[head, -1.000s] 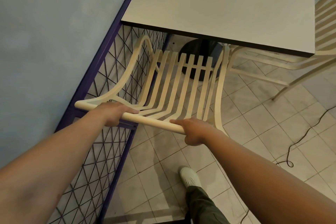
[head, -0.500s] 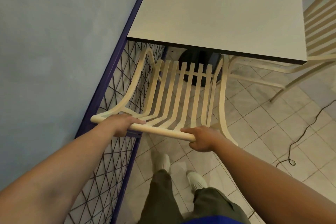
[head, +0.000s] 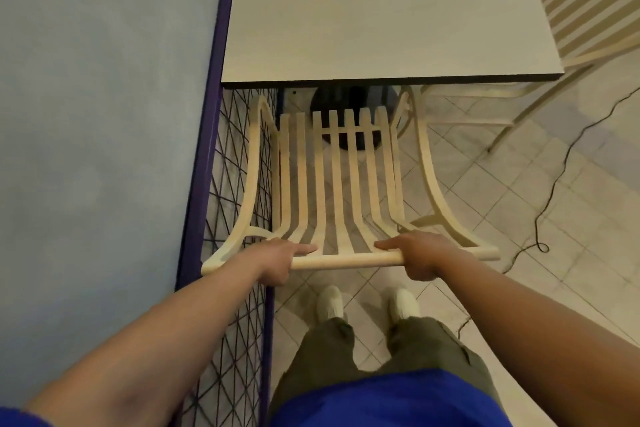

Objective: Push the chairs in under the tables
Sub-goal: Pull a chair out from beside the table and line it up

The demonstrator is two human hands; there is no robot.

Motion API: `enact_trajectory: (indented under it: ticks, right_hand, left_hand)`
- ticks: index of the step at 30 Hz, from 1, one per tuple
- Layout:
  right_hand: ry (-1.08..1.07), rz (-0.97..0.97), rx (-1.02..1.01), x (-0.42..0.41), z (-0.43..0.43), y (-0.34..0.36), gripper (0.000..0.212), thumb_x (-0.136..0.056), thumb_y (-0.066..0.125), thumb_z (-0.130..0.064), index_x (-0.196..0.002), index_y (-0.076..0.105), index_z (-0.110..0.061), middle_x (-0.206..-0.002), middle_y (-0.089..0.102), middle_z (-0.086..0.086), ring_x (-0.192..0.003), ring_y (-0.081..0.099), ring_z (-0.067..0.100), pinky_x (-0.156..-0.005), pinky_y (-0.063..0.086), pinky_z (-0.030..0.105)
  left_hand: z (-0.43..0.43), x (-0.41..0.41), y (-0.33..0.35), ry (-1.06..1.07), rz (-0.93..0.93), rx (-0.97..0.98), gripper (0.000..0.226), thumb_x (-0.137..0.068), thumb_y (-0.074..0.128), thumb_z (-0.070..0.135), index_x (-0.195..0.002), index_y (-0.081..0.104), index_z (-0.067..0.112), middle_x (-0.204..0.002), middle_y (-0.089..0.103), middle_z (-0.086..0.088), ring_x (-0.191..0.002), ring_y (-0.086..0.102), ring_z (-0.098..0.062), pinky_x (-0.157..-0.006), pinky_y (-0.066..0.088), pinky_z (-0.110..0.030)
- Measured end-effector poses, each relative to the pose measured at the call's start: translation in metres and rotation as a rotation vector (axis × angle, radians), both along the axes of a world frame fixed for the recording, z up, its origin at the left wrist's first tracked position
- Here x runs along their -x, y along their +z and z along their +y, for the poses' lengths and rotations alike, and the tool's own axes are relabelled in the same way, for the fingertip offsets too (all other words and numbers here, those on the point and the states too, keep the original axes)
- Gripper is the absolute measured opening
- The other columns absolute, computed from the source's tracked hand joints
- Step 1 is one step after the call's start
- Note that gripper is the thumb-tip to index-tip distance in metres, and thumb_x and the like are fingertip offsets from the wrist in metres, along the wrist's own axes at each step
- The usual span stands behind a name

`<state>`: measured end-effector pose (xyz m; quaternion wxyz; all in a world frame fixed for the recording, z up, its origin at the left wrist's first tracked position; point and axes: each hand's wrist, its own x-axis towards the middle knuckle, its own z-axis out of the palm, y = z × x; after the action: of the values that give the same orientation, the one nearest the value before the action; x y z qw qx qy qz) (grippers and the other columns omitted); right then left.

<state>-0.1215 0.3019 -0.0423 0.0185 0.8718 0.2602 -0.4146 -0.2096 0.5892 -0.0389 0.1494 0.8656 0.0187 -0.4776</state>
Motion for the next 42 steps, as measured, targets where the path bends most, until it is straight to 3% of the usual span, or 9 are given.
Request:
enact_trajectory:
  ticks: [11,19,28,34,42]
  right_hand:
    - [0.001,-0.004,0.001,0.008,0.002,-0.001,0.079,-0.089,0.062,-0.009,-0.149,0.032,-0.049,-0.124,0.056,-0.004,-0.1,0.056,0.015,-0.091,0.051,0.036]
    - [-0.014,0.031,0.009,0.024,0.004,-0.002,0.082,-0.087,0.064,-0.007,-0.15,0.031,-0.046,-0.129,0.055,-0.002,-0.103,0.056,0.017,-0.093,0.052,0.038]
    - [-0.006,0.017,-0.016,0.015,0.006,-0.003,0.079,-0.086,0.064,-0.008,-0.149,0.034,-0.047,-0.123,0.055,-0.003,-0.096,0.055,0.015,-0.09,0.052,0.036]
    - [0.004,0.005,-0.014,0.009,0.006,0.0,0.077,-0.087,0.063,-0.007,-0.148,0.036,-0.046,-0.12,0.059,-0.004,-0.098,0.057,0.016,-0.092,0.052,0.038]
    - [-0.002,0.0,-0.003,0.023,-0.002,-0.002,0.077,-0.088,0.064,-0.009,-0.149,0.036,-0.046,-0.12,0.058,-0.003,-0.097,0.057,0.016,-0.091,0.053,0.038]
  left_hand:
    - [0.003,0.005,-0.001,-0.018,0.011,-0.013,0.095,-0.088,0.061,0.004,-0.152,0.019,0.061,-0.123,0.052,0.002,-0.102,0.056,-0.018,-0.089,0.055,-0.04]
    - [0.007,0.014,0.0,-0.038,0.009,-0.006,0.095,-0.087,0.064,0.005,-0.152,0.02,0.059,-0.122,0.05,0.004,-0.103,0.054,-0.017,-0.081,0.05,-0.033]
    - [0.011,0.007,-0.003,-0.023,-0.013,-0.021,0.089,-0.09,0.063,0.009,-0.147,0.024,0.065,-0.115,0.052,0.006,-0.097,0.057,-0.017,-0.085,0.056,-0.04]
    - [0.009,0.004,-0.003,-0.033,-0.025,-0.058,0.1,-0.083,0.062,0.001,-0.144,0.022,0.07,-0.112,0.05,0.007,-0.091,0.059,-0.018,-0.078,0.059,-0.04]
    - [0.002,0.014,-0.004,-0.06,-0.027,-0.032,0.092,-0.089,0.063,0.006,-0.148,0.022,0.064,-0.121,0.051,0.004,-0.099,0.056,-0.018,-0.086,0.055,-0.039]
